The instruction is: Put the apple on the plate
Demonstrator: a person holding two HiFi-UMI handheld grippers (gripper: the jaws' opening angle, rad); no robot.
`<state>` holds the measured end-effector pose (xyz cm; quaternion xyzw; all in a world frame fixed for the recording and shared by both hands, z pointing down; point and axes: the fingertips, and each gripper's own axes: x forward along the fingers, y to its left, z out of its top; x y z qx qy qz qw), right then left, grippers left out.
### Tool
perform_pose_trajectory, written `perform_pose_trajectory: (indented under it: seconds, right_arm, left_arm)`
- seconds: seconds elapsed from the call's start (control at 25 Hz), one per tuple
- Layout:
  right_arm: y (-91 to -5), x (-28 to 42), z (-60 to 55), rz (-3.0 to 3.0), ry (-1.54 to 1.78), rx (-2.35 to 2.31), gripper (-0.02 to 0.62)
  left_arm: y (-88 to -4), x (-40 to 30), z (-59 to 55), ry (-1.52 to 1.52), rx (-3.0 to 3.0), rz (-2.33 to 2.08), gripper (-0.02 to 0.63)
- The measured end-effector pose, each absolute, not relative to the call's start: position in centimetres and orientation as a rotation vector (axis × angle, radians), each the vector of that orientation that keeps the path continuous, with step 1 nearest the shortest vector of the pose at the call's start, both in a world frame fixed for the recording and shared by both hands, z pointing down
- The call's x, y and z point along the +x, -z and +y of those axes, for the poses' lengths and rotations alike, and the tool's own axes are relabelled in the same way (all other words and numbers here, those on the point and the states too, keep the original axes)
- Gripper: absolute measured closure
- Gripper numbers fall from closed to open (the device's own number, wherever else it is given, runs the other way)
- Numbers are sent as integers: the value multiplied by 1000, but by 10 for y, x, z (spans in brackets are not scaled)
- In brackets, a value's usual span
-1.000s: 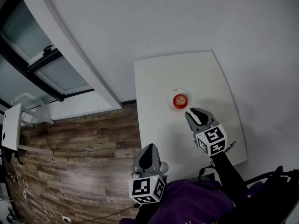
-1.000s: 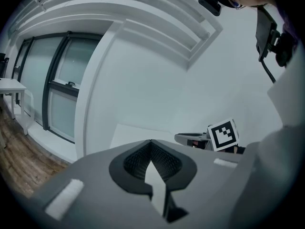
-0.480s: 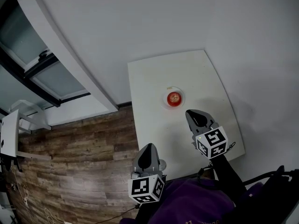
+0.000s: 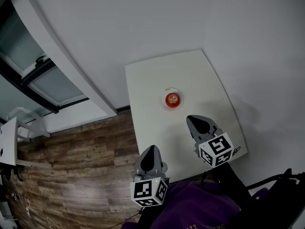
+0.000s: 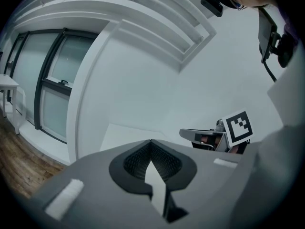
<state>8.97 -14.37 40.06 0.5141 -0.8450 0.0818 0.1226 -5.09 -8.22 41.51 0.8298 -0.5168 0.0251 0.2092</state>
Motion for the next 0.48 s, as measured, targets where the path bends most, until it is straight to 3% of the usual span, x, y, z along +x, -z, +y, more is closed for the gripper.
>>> perform_pose_trajectory:
  seconds: [0.48]
  right_arm:
    - [-400,86,-128,-2498,-255,1457,584]
  left_arm:
    - [-414,-39,-77,-79,2335,-1407,598]
